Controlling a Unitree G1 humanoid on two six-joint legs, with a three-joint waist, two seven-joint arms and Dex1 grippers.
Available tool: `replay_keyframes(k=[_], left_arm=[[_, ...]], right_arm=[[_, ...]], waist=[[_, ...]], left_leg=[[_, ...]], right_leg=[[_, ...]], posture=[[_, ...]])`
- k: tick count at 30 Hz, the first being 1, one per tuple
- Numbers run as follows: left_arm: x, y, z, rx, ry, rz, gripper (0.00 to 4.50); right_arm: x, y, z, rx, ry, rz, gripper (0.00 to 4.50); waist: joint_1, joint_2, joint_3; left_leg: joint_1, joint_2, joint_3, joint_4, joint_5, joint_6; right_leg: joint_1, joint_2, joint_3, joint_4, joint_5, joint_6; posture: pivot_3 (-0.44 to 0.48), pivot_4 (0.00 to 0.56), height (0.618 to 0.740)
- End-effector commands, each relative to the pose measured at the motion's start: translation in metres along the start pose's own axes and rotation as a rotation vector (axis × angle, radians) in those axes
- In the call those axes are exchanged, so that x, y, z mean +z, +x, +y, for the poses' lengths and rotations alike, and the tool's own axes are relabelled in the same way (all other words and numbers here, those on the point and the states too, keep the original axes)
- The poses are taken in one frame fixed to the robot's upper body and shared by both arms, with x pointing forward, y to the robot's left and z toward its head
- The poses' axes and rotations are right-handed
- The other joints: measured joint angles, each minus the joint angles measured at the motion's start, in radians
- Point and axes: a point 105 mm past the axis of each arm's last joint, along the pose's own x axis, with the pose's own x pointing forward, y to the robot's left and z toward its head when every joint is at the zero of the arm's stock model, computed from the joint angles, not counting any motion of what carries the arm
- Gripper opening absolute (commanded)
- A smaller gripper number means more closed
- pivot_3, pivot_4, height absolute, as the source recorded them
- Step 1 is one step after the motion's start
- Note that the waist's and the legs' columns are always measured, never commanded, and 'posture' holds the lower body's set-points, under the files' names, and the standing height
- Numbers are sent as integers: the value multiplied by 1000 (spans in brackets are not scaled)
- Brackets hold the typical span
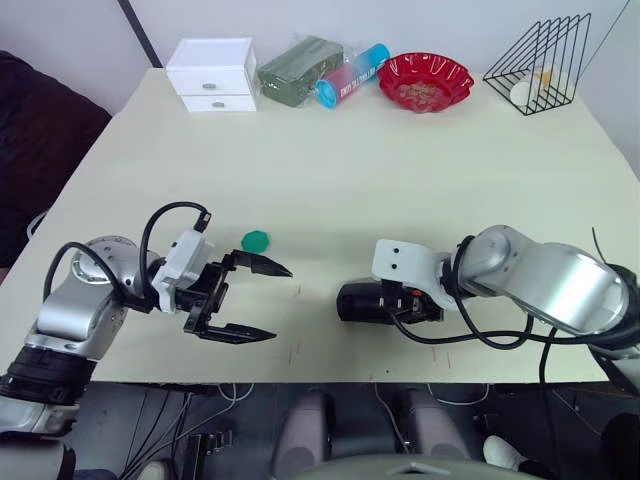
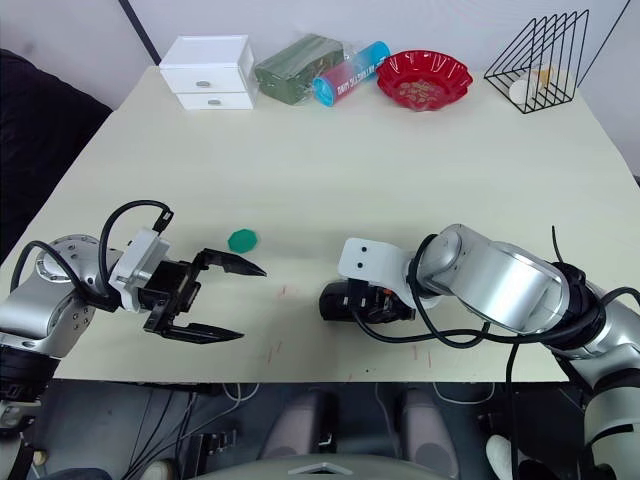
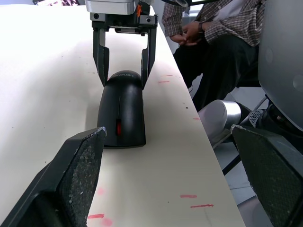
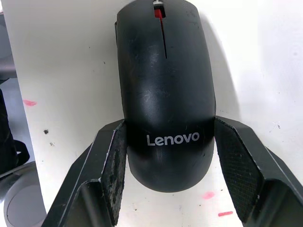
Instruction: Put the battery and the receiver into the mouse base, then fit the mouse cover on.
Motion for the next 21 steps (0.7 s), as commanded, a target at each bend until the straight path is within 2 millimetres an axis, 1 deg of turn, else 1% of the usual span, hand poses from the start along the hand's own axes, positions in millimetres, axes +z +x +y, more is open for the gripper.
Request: replay_keyframes(k=[1,21], left_arm=[[8,-2,-4,-30,41,-2,4500],[5,-3,-4,-24,35,-2,4500]], right_arm=[[-2,-2,-3,-23,-11,15,2246],[-5,-3,-4,-28,-1,34,2246]], waist=[[0,0,0],[1,0,0]], left_leg=[[0,0,0,0,0,0],[0,0,0,0,0,0]], right_leg=[[0,0,0,0,0,0],[0,0,0,0,0,0]], posture=[[0,150,740],[0,150,740]])
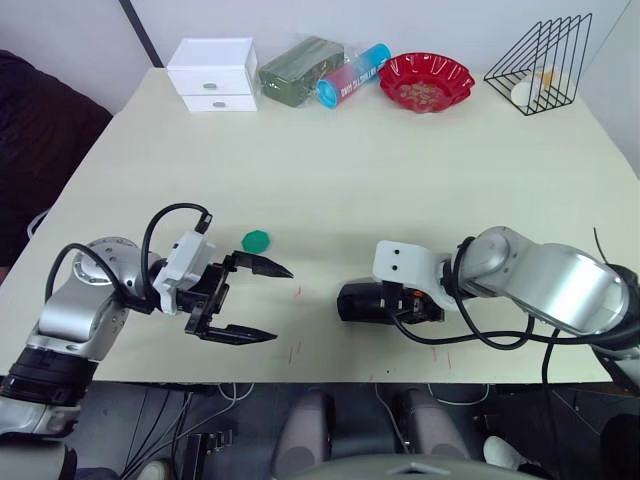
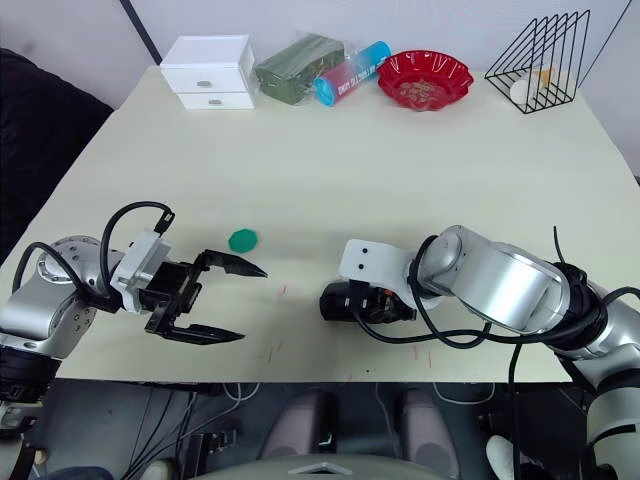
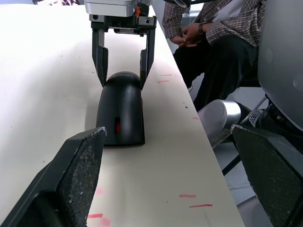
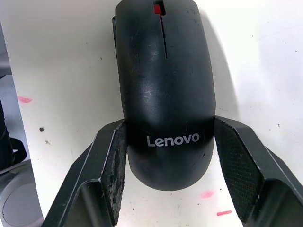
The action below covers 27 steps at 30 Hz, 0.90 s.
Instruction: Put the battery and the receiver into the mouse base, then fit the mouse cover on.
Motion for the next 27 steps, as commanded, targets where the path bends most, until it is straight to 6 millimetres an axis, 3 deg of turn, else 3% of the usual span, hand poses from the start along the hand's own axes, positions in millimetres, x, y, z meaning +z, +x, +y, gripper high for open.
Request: replay_keyframes(k=[1,27], left_arm=[[7,-5,-3,-23,37,-1,4500],[5,-6,-7,-20,27,2,4500]], right_arm=[[-2,-4,-3,-22,2,22,2246],[4,3,-3,9,-78,47,2246]], waist=[[0,0,0],[-2,0,0]], left_leg=[[0,0,0,0,0,0],[0,0,0,0,0,0]], right_leg=[[0,0,0,0,0,0],[0,0,0,0,0,0]], posture=[[0,150,740],[0,150,740]])
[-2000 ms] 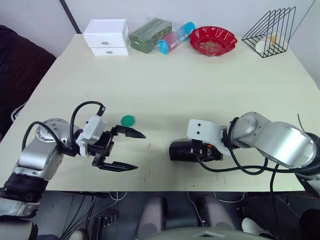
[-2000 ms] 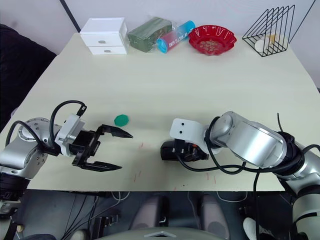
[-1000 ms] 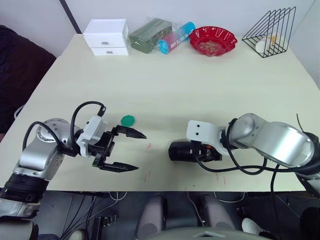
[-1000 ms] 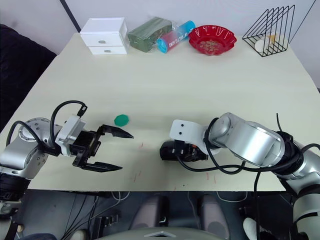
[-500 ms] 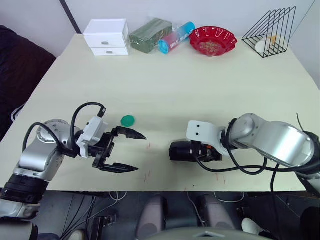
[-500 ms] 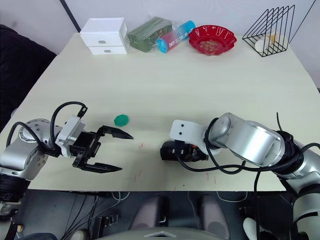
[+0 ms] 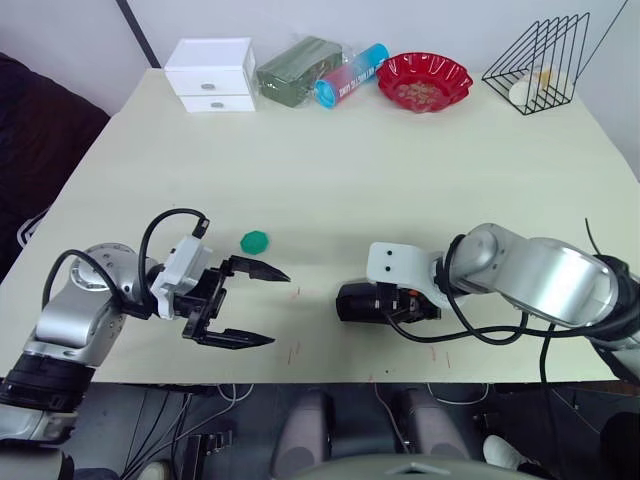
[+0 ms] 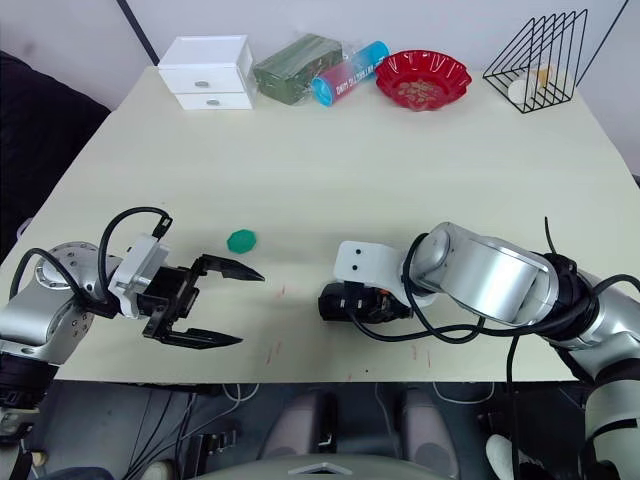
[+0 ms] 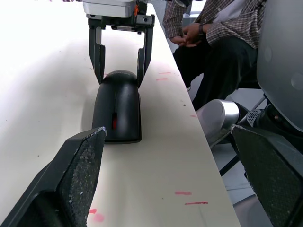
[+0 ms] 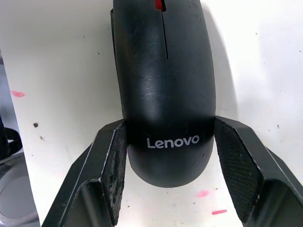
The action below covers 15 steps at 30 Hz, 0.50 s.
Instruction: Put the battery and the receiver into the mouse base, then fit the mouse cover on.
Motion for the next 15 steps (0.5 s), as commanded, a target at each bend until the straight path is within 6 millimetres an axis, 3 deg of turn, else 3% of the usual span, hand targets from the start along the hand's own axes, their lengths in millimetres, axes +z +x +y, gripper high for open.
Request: replay_keyframes(k=[1,15], left_arm=[[8,-3,-4,-35,40,2,4500],[7,-3,-5,-31,38,4,4500]], right_arm=[[0,-1,-1,-1,-24,4,2246],[-4,1,-1,15,-47,20,2246]], waist=[[0,0,0],[1,0,0]], left_leg=[[0,0,0,0,0,0],[0,0,0,0,0,0]], right_leg=[[0,0,0,0,0,0],[0,0,0,0,0,0]], posture=[[0,150,740],[0,150,740]])
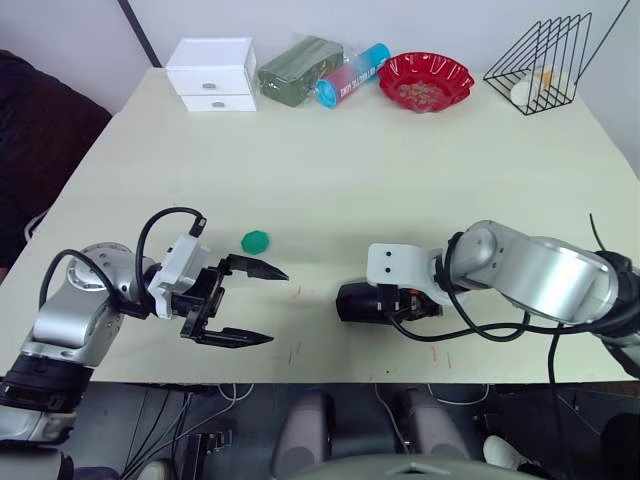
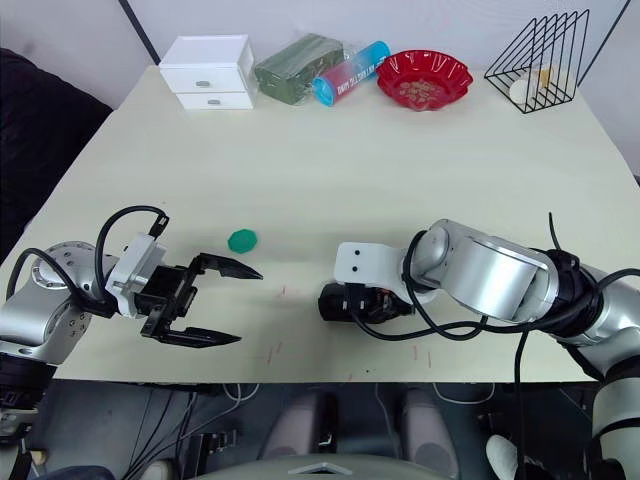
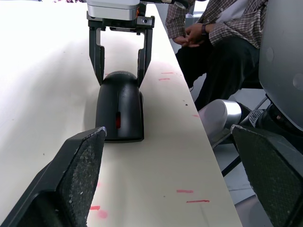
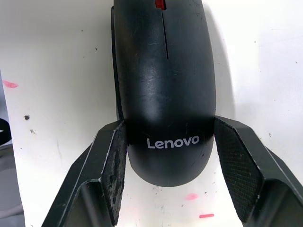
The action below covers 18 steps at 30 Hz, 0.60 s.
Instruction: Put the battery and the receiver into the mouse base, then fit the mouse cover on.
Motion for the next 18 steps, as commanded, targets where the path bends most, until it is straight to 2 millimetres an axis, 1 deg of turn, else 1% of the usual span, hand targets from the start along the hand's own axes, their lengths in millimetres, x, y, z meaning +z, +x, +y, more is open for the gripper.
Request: replay_keyframes(k=[1,6,18], left_arm=[[7,-3,-4,-35,38,4,4500],[7,-2,-4,-36,38,3,4500],[8,-2,-2,-39,43,3,4500]], right_arm=[[-4,0,1,8,7,17,2246],[-7,-1,7,34,25,28,2246],[-17,-1,9,21,62,48,2246]], waist=[[0,0,0],[1,0,0],[2,0,0]], left_leg=[[0,0,0,0,0,0],[0,0,0,0,0,0],[-1,0,0,-1,0,0]], right_leg=[[0,0,0,0,0,0],[0,0,0,0,0,0],[0,0,0,-2,0,0]], posture=[[0,150,740],[0,150,740],[0,150,740]])
